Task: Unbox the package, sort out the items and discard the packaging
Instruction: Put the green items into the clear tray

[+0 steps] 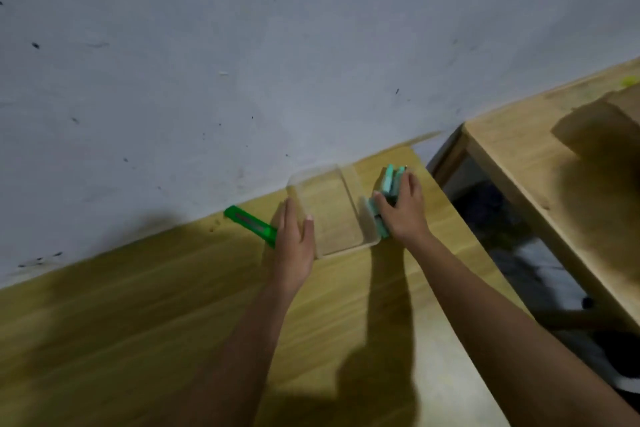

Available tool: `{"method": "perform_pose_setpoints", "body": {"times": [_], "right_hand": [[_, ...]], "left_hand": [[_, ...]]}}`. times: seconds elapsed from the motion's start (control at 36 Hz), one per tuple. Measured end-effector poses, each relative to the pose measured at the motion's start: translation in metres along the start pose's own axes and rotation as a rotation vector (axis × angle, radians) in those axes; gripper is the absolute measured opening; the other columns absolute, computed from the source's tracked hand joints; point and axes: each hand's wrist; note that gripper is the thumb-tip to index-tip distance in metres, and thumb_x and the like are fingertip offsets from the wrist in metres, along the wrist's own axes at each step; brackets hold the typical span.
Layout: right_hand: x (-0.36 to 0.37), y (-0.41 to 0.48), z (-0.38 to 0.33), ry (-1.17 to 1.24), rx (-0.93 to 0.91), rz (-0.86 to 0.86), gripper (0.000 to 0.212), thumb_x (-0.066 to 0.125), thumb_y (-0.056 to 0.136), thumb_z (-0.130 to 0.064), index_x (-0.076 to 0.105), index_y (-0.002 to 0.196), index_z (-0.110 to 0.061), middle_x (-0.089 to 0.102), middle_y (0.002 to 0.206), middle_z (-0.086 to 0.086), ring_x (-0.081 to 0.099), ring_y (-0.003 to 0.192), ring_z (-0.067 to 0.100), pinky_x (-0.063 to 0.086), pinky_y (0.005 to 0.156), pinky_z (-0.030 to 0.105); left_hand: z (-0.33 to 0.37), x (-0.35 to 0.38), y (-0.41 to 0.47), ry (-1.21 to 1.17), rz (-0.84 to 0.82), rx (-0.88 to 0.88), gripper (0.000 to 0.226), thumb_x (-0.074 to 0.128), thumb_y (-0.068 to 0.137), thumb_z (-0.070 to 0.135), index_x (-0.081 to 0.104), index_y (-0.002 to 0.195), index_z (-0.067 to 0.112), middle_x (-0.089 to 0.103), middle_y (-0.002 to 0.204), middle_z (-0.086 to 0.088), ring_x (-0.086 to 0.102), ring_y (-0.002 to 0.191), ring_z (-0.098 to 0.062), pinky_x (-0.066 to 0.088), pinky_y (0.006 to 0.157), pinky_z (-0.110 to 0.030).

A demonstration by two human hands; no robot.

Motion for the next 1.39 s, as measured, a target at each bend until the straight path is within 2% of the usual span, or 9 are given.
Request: {"method": "perform_pose_setpoints", "body": {"times": [0.14,0.28,0.53,0.69,0.89,1.0,1.17,1.31,1.39], "right_hand": [[0.004,0.012,0.008,-0.072,-0.057,-0.001,0.071,0.046,0.095,-0.034,0.007,0.149,-0.008,0.001,0.159,0.005,0.005,0.146,0.021,0.01,0.117,0.032],[-0.008,0.01,0.018,-0.09,-0.089,0.021,0.062,0.042,0.097,-0.028,0.011,0.149,-0.014,0.011,0.157,0.007,0.015,0.144,0.025,0.016,0.117,0.036],[0.01,0.009,0.017,-0.191,-0.111,-0.02,0.081,0.049,0.089,-0.05,0.001,0.149,-0.022,-0.01,0.158,0.006,-0.005,0.146,0.025,0.015,0.116,0.042],[0.003,0.01,0.019,-0.206,-0.112,0.019,0.065,0.048,0.093,-0.029,0.012,0.148,-0.026,0.0,0.158,0.007,0.008,0.145,0.028,0.022,0.114,0.044],[0.019,0.02,0.007,-0.278,-0.021,0.156,0.067,0.042,0.091,-0.051,0.016,0.147,-0.023,0.009,0.156,0.015,0.013,0.143,0.031,0.019,0.114,0.045],[0.025,0.026,0.004,-0.34,-0.026,0.24,0.059,0.043,0.093,-0.045,0.024,0.145,-0.023,0.024,0.151,0.016,0.025,0.136,0.035,0.025,0.109,0.047],[0.019,0.028,0.01,-0.456,-0.116,0.264,0.047,0.043,0.095,-0.033,0.035,0.14,-0.022,0.038,0.141,0.016,0.037,0.122,0.036,0.035,0.096,0.047],[0.017,0.024,0.012,-0.453,-0.132,0.23,0.046,0.042,0.096,-0.032,0.034,0.14,-0.022,0.035,0.143,0.016,0.035,0.121,0.037,0.033,0.097,0.048],[0.016,0.023,0.014,-0.419,-0.167,0.188,0.046,0.043,0.096,-0.031,0.034,0.141,-0.022,0.035,0.143,0.016,0.034,0.124,0.036,0.033,0.099,0.049]], "left_hand": [[-0.002,0.007,0.002,-0.026,-0.041,-0.004,0.05,0.033,0.1,0.017,0.016,0.147,0.011,0.012,0.157,-0.003,0.013,0.144,-0.016,0.009,0.101,-0.007],[-0.004,0.007,-0.001,-0.051,-0.024,0.012,0.048,0.032,0.1,0.012,0.019,0.146,0.01,0.017,0.155,-0.004,0.018,0.142,-0.015,0.01,0.097,-0.004],[-0.013,0.007,0.001,-0.095,0.012,-0.007,0.047,0.03,0.1,0.013,0.021,0.146,0.013,0.022,0.154,-0.002,0.021,0.14,-0.011,0.013,0.095,0.001],[-0.021,0.005,-0.001,-0.114,0.039,-0.016,0.048,0.03,0.1,0.013,0.021,0.147,0.015,0.026,0.153,0.0,0.027,0.134,-0.005,0.021,0.087,0.004],[-0.009,0.01,-0.004,-0.143,0.027,-0.008,0.048,0.03,0.1,0.015,0.021,0.147,0.017,0.031,0.147,0.005,0.028,0.121,0.003,0.022,0.076,0.013],[-0.006,0.01,-0.005,-0.152,0.01,-0.005,0.047,0.03,0.101,0.017,0.02,0.147,0.019,0.033,0.139,0.011,0.027,0.117,0.005,0.021,0.07,0.016],[-0.011,0.012,-0.004,-0.174,0.01,0.001,0.047,0.03,0.101,0.017,0.021,0.147,0.02,0.028,0.151,0.004,0.024,0.124,0.005,0.017,0.082,0.016],[-0.009,0.013,-0.004,-0.215,0.009,-0.004,0.047,0.03,0.1,0.016,0.021,0.146,0.02,0.03,0.142,0.013,0.024,0.124,0.005,0.019,0.081,0.016],[-0.008,0.015,-0.005,-0.233,0.008,-0.006,0.047,0.03,0.101,0.016,0.021,0.146,0.019,0.028,0.149,0.007,0.023,0.128,0.003,0.019,0.085,0.014]]}}
Point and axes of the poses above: each hand's wrist, its own y-axis towards the middle knuckle, its own x-axis out of the palm, z = x × y
